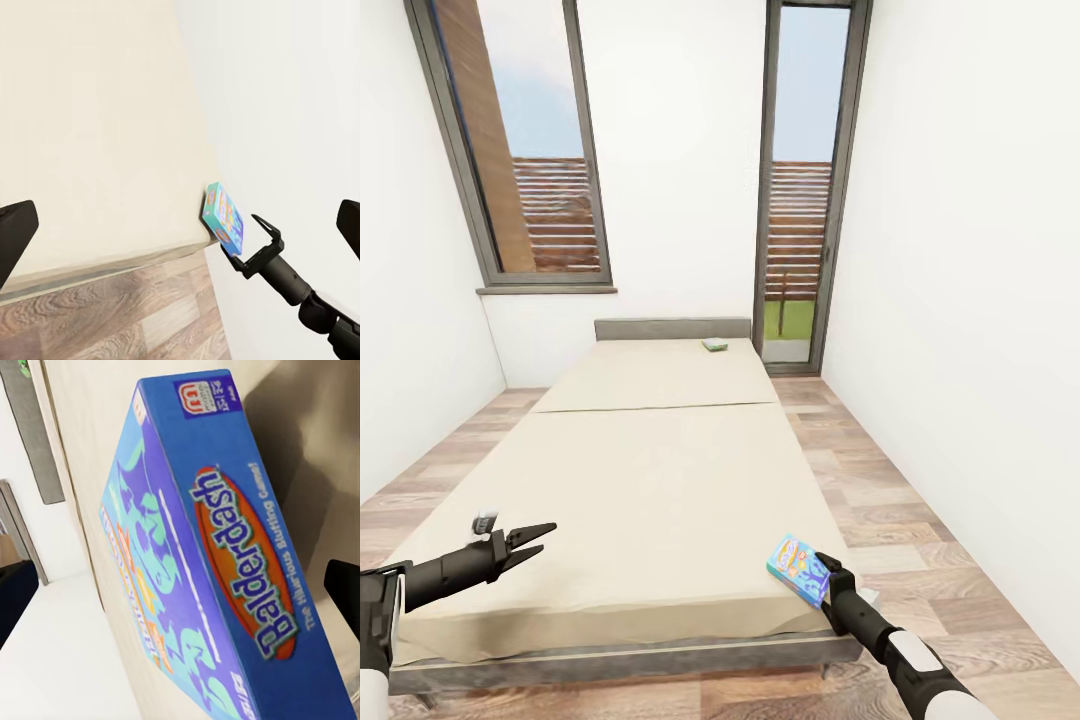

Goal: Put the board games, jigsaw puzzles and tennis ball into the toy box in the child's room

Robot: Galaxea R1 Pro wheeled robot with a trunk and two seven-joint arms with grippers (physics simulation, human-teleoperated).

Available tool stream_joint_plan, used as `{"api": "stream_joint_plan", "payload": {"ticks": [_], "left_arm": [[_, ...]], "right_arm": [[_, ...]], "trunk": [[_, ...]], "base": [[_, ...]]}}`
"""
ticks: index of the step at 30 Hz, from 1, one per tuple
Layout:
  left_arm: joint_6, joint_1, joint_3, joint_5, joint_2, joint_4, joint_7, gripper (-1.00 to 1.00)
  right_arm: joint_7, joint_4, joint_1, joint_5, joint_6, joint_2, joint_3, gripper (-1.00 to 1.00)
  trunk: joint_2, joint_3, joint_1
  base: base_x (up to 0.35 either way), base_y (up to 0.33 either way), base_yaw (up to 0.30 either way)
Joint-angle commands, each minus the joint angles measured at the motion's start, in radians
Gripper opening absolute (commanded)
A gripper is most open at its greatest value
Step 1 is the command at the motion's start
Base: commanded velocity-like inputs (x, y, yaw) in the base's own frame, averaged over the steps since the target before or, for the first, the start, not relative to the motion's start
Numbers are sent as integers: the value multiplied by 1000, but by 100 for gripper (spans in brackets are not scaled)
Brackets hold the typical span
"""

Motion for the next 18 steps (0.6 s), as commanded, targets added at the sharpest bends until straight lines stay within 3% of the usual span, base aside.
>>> {"api": "stream_joint_plan", "payload": {"ticks": [1, 13, 14, 18], "left_arm": [[10, -2, 3, -11, -1, 0, -9, 100], [10, -2, 2, -11, -1, 0, -9, 100], [10, -2, 2, -11, -1, 0, -9, 100], [10, -2, 3, -11, -1, 0, -9, 100]], "right_arm": [[2, -1, -4, -21, 10, 1, -4, 100], [2, -1, -4, -21, 10, 2, -4, 100], [2, -1, -4, -21, 10, 2, -3, -100], [2, -1, -4, -20, 9, 3, -3, -100]], "trunk": [[0, -1, 0], [0, -1, 0], [0, -1, 0], [0, -1, 0]], "base": [[3, 2, 0], [0, 0, 0], [0, 0, 0], [0, 0, 0]]}}
